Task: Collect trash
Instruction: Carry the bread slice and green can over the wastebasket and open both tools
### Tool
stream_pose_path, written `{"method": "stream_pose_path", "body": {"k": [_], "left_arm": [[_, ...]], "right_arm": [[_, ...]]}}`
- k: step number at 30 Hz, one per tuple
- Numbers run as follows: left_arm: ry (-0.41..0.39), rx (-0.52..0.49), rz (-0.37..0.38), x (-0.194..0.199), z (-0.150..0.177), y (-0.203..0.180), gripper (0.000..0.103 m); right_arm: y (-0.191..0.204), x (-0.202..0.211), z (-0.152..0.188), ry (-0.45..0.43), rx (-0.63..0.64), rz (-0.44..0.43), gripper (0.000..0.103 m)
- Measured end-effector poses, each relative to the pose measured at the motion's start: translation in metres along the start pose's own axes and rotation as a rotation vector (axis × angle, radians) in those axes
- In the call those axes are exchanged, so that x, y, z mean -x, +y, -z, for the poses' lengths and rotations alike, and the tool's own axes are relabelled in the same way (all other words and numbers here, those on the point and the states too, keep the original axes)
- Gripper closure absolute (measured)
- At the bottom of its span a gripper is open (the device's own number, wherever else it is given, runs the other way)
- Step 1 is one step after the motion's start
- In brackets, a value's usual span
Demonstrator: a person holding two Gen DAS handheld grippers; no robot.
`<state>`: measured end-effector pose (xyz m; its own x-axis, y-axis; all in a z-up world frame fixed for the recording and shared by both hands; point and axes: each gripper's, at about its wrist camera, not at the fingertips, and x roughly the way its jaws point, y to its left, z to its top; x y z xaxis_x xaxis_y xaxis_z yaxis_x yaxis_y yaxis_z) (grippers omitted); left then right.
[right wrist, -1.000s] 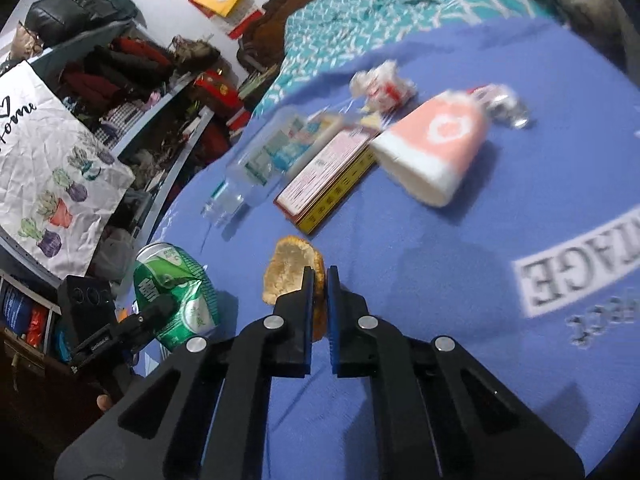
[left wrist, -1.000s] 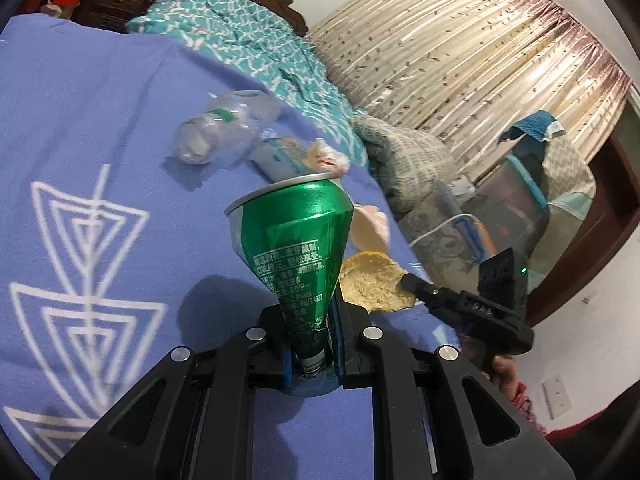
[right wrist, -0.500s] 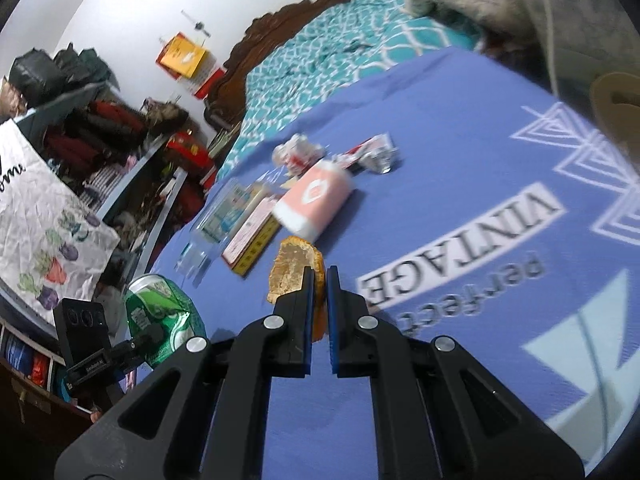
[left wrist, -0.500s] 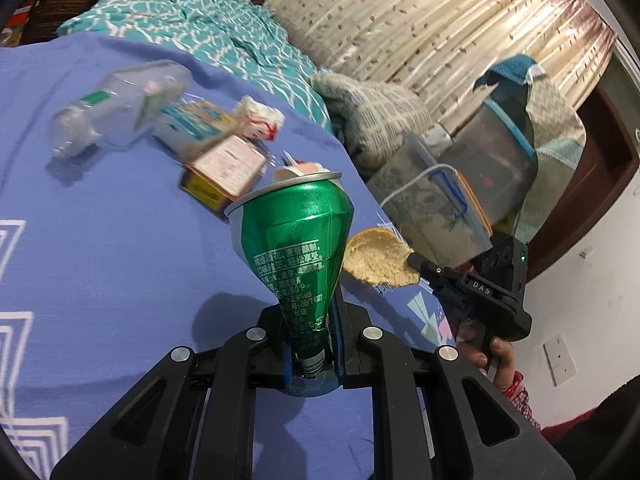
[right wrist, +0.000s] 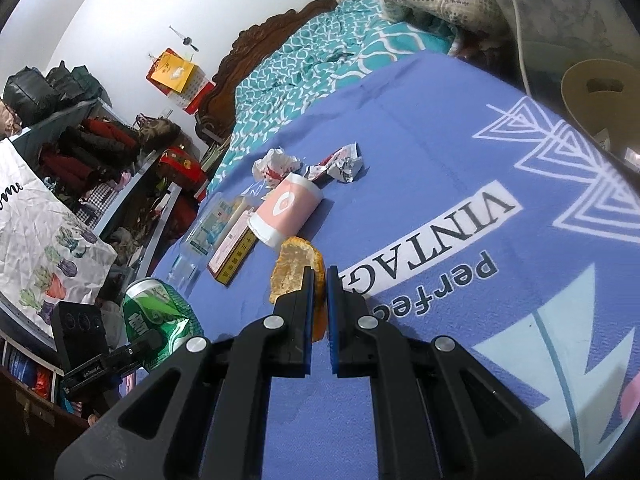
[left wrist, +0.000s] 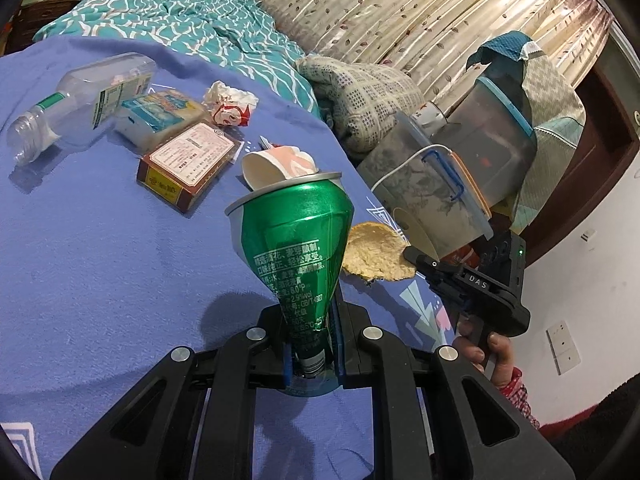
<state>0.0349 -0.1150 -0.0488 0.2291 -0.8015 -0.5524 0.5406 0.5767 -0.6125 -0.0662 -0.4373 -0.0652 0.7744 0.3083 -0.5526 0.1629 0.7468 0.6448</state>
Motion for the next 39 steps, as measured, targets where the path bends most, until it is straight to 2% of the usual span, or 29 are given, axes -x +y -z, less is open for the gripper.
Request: {"method": "stream_pose_path", "body": {"k": [9, 17, 22, 26, 31, 36, 39], "left_arm": [[0.020, -0.013, 0.005, -0.009, -0.009, -0.008, 0.090], [0.085, -0.107, 0.041, -0.051, -0.032, -0.048, 0.090], [0.165, -0.189, 0.096, -0.103, -0.055, -0.093, 0.090], [0.224, -0.264, 0.138, -0.151, -0.069, -0.135, 0.090], [0.328, -0.341, 0.182, -0.236, -0.083, -0.198, 0.090], [0.399, -0.413, 0.168, -0.314, -0.086, -0.247, 0.090], [0.431, -0.445, 0.136, -0.355, -0.083, -0.266, 0.089]], "right_arm": [[-0.003, 0.008, -0.005, -0.034, 0.007, 0.013, 0.095], [-0.032, 0.032, -0.017, -0.105, -0.012, 0.042, 0.095], [-0.058, 0.064, -0.036, -0.179, -0.012, 0.099, 0.095], [-0.092, 0.105, -0.051, -0.272, -0.037, 0.174, 0.095], [-0.144, 0.141, -0.068, -0.343, -0.098, 0.268, 0.095], [-0.195, 0.155, -0.076, -0.366, -0.146, 0.399, 0.094], [-0.219, 0.156, -0.078, -0.369, -0.181, 0.424, 0.091]]}}
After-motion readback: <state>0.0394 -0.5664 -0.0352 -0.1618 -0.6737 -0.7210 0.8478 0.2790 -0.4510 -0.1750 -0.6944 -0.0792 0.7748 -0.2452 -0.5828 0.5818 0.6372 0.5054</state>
